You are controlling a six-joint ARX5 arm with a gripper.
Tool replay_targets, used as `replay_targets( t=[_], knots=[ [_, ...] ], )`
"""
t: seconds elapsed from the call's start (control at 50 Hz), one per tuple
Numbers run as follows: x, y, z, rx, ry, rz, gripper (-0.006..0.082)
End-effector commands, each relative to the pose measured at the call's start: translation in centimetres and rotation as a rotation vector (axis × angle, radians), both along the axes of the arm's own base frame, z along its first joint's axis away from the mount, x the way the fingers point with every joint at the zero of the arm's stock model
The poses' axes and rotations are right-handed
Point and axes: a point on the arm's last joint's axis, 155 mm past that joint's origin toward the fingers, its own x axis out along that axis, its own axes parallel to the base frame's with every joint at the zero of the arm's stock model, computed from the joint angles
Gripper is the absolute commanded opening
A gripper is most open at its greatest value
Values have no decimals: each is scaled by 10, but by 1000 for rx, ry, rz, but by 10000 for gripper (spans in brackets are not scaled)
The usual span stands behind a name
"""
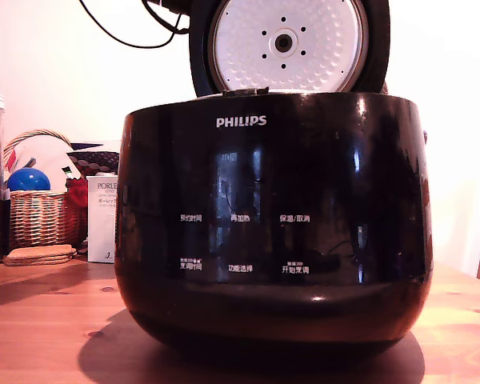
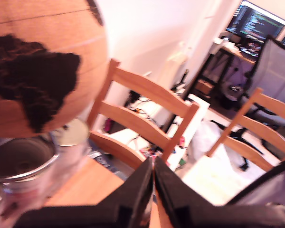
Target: Close the rice cooker by pressing the lid down with medium force
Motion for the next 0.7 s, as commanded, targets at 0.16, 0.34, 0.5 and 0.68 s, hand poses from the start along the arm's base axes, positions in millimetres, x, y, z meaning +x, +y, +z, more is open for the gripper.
replay_targets(
  t=[0.16,0.34,0.5,0.68],
  knots=[
    [-29,-17,-33,60,113,-100,-24],
    [-39,-16,-48,138,118,-100,-24],
    [-42,-14,-44,196,45,-65,-24],
    [-46,-13,-33,215,-8,-43,-24]
  ],
)
